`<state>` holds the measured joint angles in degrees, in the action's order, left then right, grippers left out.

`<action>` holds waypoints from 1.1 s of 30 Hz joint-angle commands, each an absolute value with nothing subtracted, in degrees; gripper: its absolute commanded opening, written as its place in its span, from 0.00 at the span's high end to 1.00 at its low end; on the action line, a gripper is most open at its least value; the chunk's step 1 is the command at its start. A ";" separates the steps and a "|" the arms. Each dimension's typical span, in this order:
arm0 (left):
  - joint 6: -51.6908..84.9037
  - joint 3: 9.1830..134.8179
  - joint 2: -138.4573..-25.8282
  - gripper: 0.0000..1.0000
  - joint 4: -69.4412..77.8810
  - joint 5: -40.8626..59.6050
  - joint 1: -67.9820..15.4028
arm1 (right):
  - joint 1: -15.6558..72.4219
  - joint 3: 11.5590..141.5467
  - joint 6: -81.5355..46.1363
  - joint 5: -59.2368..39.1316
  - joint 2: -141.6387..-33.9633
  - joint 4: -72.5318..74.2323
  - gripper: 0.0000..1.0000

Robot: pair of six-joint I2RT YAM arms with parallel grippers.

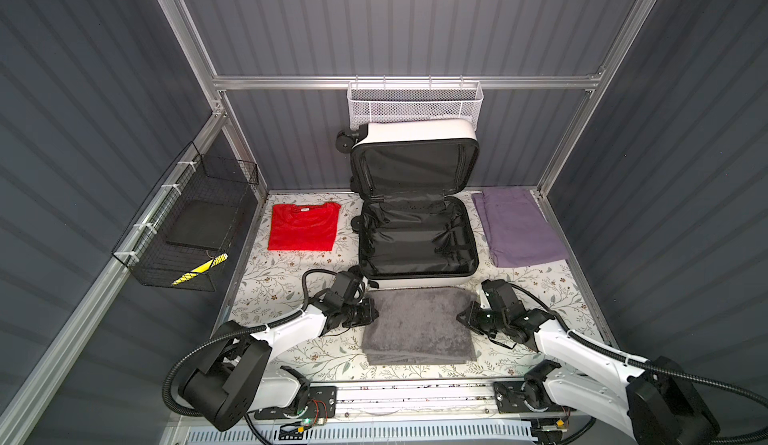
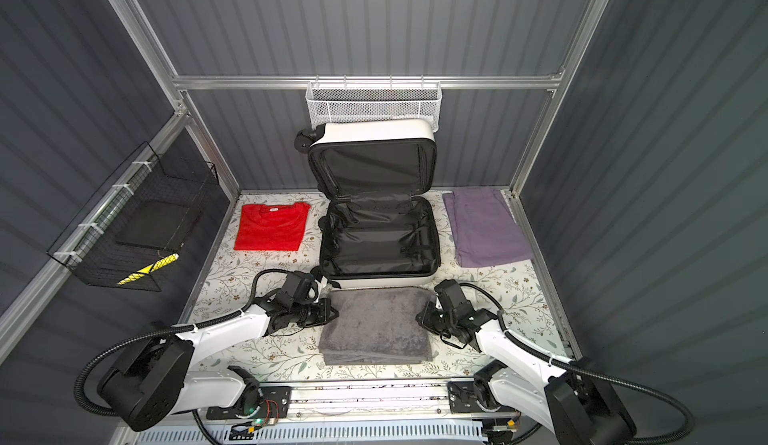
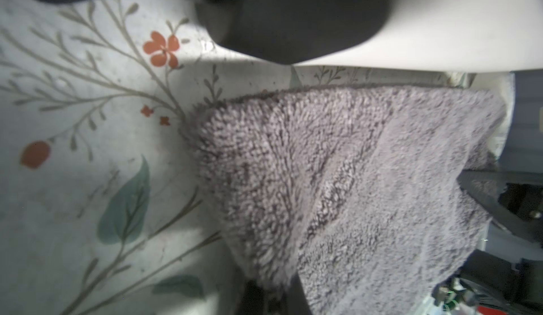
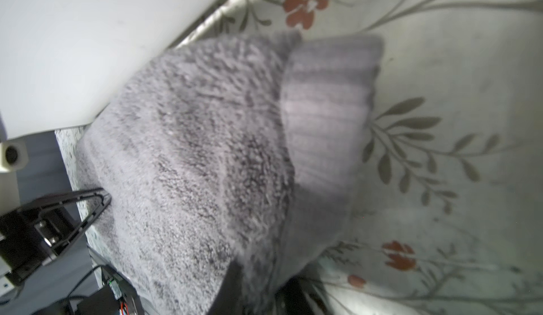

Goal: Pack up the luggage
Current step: 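Grasp the grey towel with both grippers and lift it toward the suitcase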

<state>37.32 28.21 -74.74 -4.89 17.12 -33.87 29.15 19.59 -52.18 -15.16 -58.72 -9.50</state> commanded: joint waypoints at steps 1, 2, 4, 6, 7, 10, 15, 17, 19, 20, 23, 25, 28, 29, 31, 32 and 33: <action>38.48 28.00 -70.20 1.00 -9.09 18.22 -34.92 | 29.41 19.20 -52.38 -16.51 -54.26 -13.23 1.00; 38.72 28.33 -68.67 1.00 -10.17 18.11 -35.14 | 29.39 19.32 -52.60 -16.37 -52.48 -14.51 1.00; 38.97 29.14 -65.77 1.00 -12.48 17.85 -35.38 | 29.44 19.79 -52.76 -16.24 -49.28 -17.00 1.00; 39.16 30.28 -63.40 1.00 -14.79 17.89 -35.46 | 29.42 20.43 -52.96 -16.00 -46.31 -19.62 1.00; 39.21 30.98 -62.28 1.00 -15.93 17.84 -35.59 | 29.36 20.85 -52.99 -15.91 -44.97 -20.91 1.00; 39.39 33.19 -59.95 1.00 -19.18 18.01 -35.76 | 29.42 22.01 -53.11 -16.23 -42.06 -24.59 1.00; 39.39 36.78 -57.28 1.00 -23.19 18.18 -35.94 | 29.43 24.44 -53.31 -17.26 -38.60 -28.23 1.00; 39.12 38.56 -56.41 1.00 -24.95 18.02 -36.03 | 29.41 25.92 -53.21 -17.64 -37.53 -29.63 1.00; 38.91 40.34 -55.74 1.00 -26.28 18.03 -36.04 | 29.46 27.53 -53.07 -18.01 -36.72 -30.98 1.00; 38.81 41.27 -55.52 1.00 -26.90 17.88 -36.01 | 29.52 28.64 -52.93 -18.19 -36.48 -31.58 1.00; 38.68 44.06 -55.26 1.00 -28.24 17.51 -36.04 | 29.50 32.13 -52.02 -18.57 -36.65 -33.59 1.00; 38.59 45.96 -55.68 1.00 -29.01 17.15 -36.04 | 29.52 34.41 -51.61 -18.63 -36.89 -34.42 1.00; 37.75 49.66 -57.63 1.00 -30.43 16.07 -36.03 | 29.50 37.82 -50.81 -17.99 -38.07 -35.34 1.00; 37.37 50.67 -58.41 1.00 -30.73 15.70 -36.04 | 29.48 38.74 -50.68 -17.71 -38.76 -35.33 1.00; 36.68 53.25 -60.47 1.00 -30.91 14.75 -36.03 | 29.42 41.48 -49.70 -17.58 -40.95 -34.85 1.00; 36.33 54.38 -61.33 1.00 -30.99 14.23 -36.03 | 29.37 42.94 -48.98 -17.66 -42.40 -34.85 1.00; 35.80 56.15 -62.66 1.00 -31.17 13.66 -35.90 | 29.22 44.88 -48.00 -17.73 -44.16 -34.95 1.00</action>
<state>37.93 52.27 -60.71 -29.95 15.84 -35.97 29.19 40.75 -50.96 -17.52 -41.43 -34.41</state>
